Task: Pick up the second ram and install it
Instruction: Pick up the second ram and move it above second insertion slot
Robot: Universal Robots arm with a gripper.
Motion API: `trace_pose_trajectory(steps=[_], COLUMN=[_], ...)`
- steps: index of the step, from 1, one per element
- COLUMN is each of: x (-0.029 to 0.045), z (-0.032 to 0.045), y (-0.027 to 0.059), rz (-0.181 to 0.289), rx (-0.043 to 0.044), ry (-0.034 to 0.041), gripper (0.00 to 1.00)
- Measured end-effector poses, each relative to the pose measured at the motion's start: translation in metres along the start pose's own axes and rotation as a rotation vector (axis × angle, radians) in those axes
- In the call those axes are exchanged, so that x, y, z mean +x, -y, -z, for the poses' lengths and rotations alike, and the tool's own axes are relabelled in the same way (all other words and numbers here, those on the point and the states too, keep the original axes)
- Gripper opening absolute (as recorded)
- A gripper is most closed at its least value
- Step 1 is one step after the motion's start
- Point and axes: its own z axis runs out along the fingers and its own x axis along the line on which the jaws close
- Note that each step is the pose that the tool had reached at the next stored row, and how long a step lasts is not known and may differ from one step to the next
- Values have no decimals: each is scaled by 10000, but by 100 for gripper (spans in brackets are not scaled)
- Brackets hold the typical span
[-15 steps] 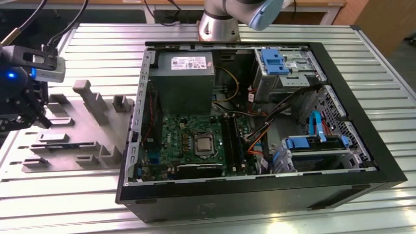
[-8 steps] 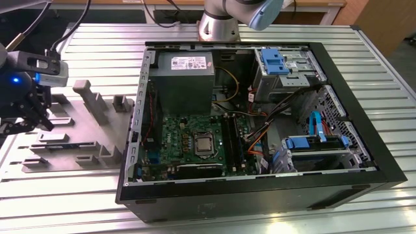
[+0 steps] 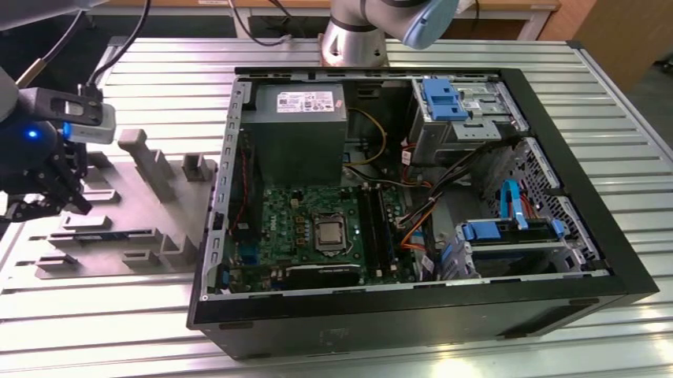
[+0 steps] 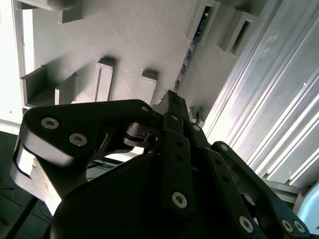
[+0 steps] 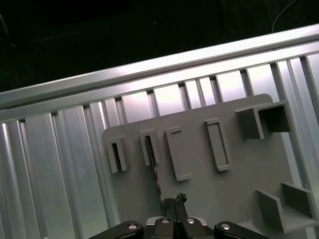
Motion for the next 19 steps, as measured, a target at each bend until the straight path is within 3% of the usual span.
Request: trace_pose_trajectory(steps=[12, 19], x=[-2, 3], z=[-86, -105], y=[42, 44], rz=[990, 1049], rx=[-38, -38], ry=[-47, -56], gripper=[11, 11])
